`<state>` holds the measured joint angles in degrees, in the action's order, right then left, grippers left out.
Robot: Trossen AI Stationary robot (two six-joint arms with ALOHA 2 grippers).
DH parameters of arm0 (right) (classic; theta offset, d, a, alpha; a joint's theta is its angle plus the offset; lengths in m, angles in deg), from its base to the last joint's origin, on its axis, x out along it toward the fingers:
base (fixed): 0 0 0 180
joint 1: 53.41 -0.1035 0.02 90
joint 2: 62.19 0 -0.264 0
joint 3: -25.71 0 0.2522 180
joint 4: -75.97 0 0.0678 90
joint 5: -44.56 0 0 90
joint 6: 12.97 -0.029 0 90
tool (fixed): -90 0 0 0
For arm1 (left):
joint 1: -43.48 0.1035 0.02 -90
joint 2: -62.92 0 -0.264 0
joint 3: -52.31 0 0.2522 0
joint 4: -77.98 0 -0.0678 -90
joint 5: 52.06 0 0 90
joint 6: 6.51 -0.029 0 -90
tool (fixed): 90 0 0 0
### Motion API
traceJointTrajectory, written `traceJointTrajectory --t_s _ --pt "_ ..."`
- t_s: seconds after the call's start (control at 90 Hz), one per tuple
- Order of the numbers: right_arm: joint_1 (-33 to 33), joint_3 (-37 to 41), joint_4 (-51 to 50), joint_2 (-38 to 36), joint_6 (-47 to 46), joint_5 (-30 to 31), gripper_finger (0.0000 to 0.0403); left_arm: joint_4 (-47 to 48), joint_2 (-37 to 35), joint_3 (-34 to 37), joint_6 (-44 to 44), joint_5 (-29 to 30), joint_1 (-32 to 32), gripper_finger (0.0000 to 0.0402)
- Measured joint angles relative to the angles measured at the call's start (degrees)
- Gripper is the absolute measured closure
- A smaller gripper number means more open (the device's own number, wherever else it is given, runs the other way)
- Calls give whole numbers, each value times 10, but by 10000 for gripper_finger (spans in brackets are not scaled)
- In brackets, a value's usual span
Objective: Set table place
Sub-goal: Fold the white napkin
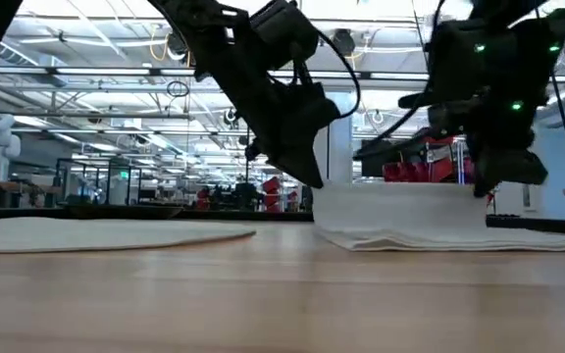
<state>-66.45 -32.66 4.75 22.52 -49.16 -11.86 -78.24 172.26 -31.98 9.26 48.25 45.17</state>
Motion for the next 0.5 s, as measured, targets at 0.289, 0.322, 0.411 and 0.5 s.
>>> traceJointTrajectory --t_s 0.289,0.322,0.411,0.5 --pt "-81 1 6 -73 -10 -49 403 11 -6 0 -11 -21 -53 401" --pt "-86 1 7 -79 -9 -61 403 7 -7 0 -11 -26 -56 401" --pt "-97 1 7 -91 -11 -89 403 10 -8 -1 -11 -28 -65 401" --pt "-105 1 9 -98 -15 -110 403 11 -7 -1 -11 -41 -72 401"
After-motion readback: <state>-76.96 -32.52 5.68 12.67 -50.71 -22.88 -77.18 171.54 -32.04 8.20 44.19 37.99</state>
